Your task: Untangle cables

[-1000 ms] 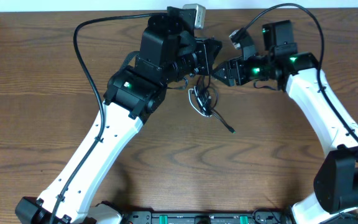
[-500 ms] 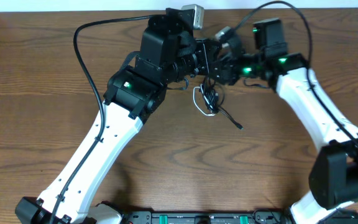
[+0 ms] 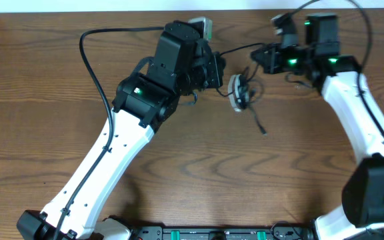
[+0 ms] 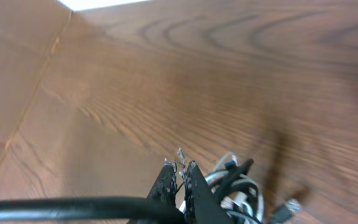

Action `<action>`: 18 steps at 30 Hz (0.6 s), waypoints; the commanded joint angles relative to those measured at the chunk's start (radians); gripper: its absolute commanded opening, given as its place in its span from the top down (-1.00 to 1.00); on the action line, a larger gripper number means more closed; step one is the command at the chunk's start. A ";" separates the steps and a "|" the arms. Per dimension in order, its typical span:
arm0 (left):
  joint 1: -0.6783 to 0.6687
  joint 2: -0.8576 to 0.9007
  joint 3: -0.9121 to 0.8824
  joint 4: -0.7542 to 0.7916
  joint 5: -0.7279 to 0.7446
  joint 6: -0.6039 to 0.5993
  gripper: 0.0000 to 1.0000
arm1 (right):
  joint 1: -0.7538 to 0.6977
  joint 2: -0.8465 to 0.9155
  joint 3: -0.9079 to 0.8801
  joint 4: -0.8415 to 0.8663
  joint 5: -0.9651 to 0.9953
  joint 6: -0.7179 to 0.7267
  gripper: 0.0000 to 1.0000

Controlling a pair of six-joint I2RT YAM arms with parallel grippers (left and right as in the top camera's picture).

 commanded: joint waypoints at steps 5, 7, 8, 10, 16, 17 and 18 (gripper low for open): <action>0.005 -0.002 0.001 -0.119 -0.231 -0.009 0.85 | -0.078 -0.123 0.000 -0.171 0.367 0.186 0.98; 0.005 0.004 0.001 -0.125 -0.230 -0.009 0.85 | -0.061 -0.122 0.000 -0.245 0.393 0.185 0.98; 0.005 0.007 0.000 -0.126 -0.230 -0.010 0.85 | -0.048 -0.118 -0.003 -0.281 0.395 0.179 0.98; 0.005 0.014 -0.002 -0.125 -0.230 -0.010 0.85 | -0.016 -0.106 -0.009 -0.342 0.397 0.145 0.98; 0.005 0.046 -0.003 -0.129 -0.230 -0.010 0.84 | 0.026 -0.092 0.003 -0.423 0.318 0.058 0.98; 0.005 0.053 -0.003 -0.132 -0.230 -0.010 0.81 | 0.021 -0.094 0.016 -0.422 0.266 0.036 0.98; 0.005 0.058 -0.003 -0.134 -0.230 -0.010 0.76 | 0.014 -0.098 0.036 -0.422 0.205 0.018 0.98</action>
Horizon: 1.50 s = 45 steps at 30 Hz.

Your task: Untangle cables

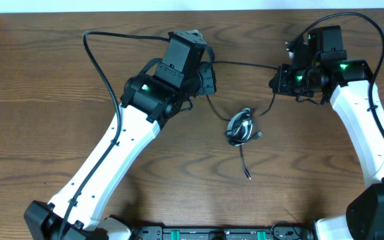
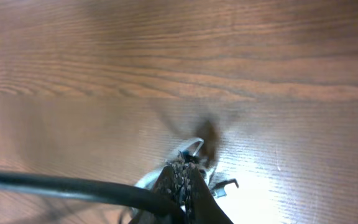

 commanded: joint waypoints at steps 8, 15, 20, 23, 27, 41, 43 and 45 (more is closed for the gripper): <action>0.015 0.052 -0.002 -0.033 -0.054 0.011 0.38 | -0.051 -0.008 0.196 -0.029 -0.285 -0.142 0.98; 0.019 0.052 -0.002 -0.024 -0.054 0.109 0.29 | -0.043 -0.007 0.196 -0.040 -0.199 -0.121 0.98; 0.058 0.027 -0.002 -0.011 -0.053 0.116 0.29 | 0.001 -0.007 0.196 -0.027 -0.198 -0.129 0.98; 0.089 -0.005 -0.002 -0.010 -0.053 0.116 0.29 | 0.047 -0.006 0.195 0.006 -0.176 -0.145 0.98; 0.117 -0.055 -0.002 -0.019 -0.053 0.116 0.27 | 0.127 -0.002 0.195 0.066 -0.095 -0.132 0.98; 0.266 -0.114 -0.002 0.004 -0.050 0.135 -0.02 | 0.365 0.129 0.195 0.188 -0.025 0.049 0.98; 0.331 -0.114 -0.002 0.037 -0.004 0.135 -0.02 | 0.400 0.151 0.195 0.181 -0.025 0.056 0.98; 0.402 -0.114 -0.002 0.067 0.086 0.135 -0.01 | 0.433 0.166 0.195 0.174 -0.025 0.056 0.99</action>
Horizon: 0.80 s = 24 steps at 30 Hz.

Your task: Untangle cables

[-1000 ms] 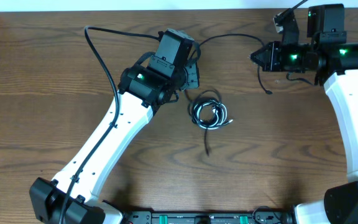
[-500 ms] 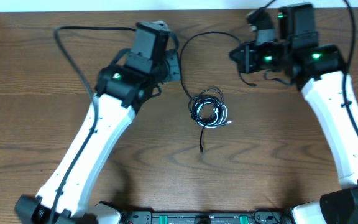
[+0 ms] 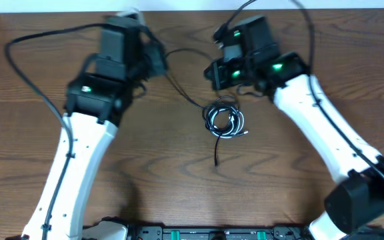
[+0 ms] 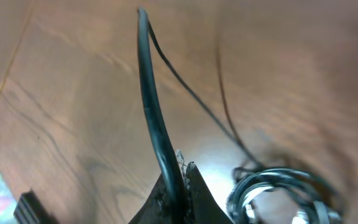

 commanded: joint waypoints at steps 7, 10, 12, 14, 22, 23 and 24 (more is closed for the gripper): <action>0.234 0.008 -0.002 0.050 0.235 0.016 -0.03 | 0.208 0.092 0.004 0.018 0.009 0.041 0.96; 0.234 0.008 -0.002 0.044 0.247 0.016 -0.02 | 0.256 0.129 0.004 0.008 0.034 0.032 0.96; 0.234 0.008 -0.002 0.038 0.258 0.015 -0.02 | 0.280 0.155 0.004 0.000 0.034 -0.007 0.95; 0.234 0.008 -0.002 0.026 0.256 0.013 -0.03 | 0.303 0.183 0.004 0.000 0.034 -0.048 0.92; 0.234 0.009 -0.002 -0.060 0.256 0.013 -0.02 | 0.324 0.201 0.003 -0.007 -0.083 -0.148 0.57; 0.234 0.009 -0.002 -0.063 0.253 0.013 -0.02 | 0.331 0.202 0.002 -0.010 -0.072 -0.148 0.57; 0.234 0.009 -0.002 -0.064 0.252 0.014 -0.02 | 0.336 0.202 -0.002 -0.010 -0.053 -0.148 0.57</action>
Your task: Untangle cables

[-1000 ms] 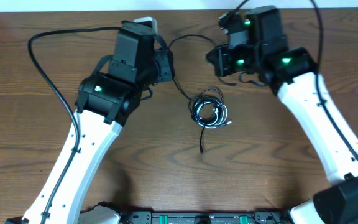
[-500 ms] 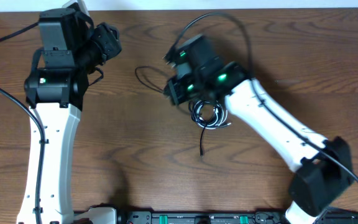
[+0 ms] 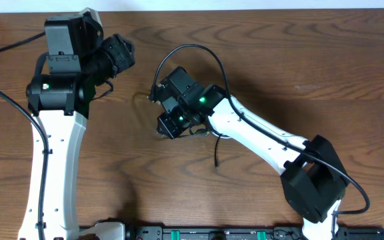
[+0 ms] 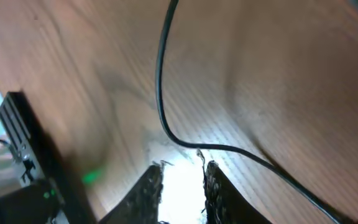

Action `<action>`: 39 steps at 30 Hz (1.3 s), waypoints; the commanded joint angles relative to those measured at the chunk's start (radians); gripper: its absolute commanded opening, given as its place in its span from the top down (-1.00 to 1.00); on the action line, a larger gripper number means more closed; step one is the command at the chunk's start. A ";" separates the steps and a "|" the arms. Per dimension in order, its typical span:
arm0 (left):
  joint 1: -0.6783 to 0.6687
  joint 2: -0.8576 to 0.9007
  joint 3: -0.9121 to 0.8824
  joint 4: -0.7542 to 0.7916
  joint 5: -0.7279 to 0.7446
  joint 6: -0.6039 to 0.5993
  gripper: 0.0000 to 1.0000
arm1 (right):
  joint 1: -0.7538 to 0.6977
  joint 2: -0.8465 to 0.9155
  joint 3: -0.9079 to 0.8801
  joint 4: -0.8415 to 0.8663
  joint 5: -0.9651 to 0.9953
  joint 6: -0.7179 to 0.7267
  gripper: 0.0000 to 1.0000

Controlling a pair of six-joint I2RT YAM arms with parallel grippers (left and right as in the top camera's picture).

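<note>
My right gripper [image 3: 167, 125] [image 4: 180, 168] stands open low over the wood left of the table's middle, with nothing between its fingers [image 4: 151, 186]. A thin black cable [image 4: 161, 106] curves on the table just ahead of the fingertips and runs off to the right. The cable bundle is mostly hidden under the right arm; only its black tail [image 3: 215, 157] shows in the overhead view. My left gripper [image 3: 120, 53] is raised at the back left, and its jaws cannot be made out.
The right arm's own thick black cable [image 3: 187, 50] loops above its wrist. A dark rail [image 3: 212, 233] lines the table's front edge and shows in the right wrist view as a black bar [image 4: 23, 143] with a green glow beside it.
My right gripper was shut on a black cable behind the coiled bundle; now it is open, lower and further left. The left arm has moved left.
First both grippers were at the back of the table with the bundle between them. Then a black cable stretched between them and the bundle lay below. Later both arms stood further left, the right still shut on the cable. Now it has let go.
</note>
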 commanded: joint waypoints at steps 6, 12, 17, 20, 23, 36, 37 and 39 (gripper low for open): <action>0.000 0.015 -0.002 -0.007 -0.022 0.037 -0.02 | 0.000 -0.008 0.002 0.007 0.058 -0.024 0.14; -0.016 0.060 -0.002 -0.048 -0.008 0.043 -0.03 | -0.133 -0.026 0.014 -0.034 0.098 0.119 0.01; -0.082 0.144 -0.002 -0.091 -0.006 0.045 -0.03 | -0.239 -0.034 0.014 -0.132 0.127 0.172 0.01; -0.144 0.199 -0.002 -0.093 -0.001 0.056 -0.03 | -0.280 -0.034 0.014 -0.226 0.206 0.207 0.00; -0.209 0.251 -0.002 -0.082 -0.002 0.063 -0.03 | -0.304 -0.033 0.014 -0.291 0.271 0.259 -0.04; -0.291 0.429 -0.002 -0.009 0.174 0.062 -0.04 | -0.325 0.062 0.013 -0.340 0.270 0.274 0.05; -0.292 0.432 -0.002 -0.010 0.174 0.062 -0.03 | -0.327 0.062 0.013 -0.338 0.271 0.274 0.07; -0.296 0.434 -0.002 -0.011 0.174 0.062 -0.04 | -0.327 0.062 0.012 -0.337 0.272 0.274 0.11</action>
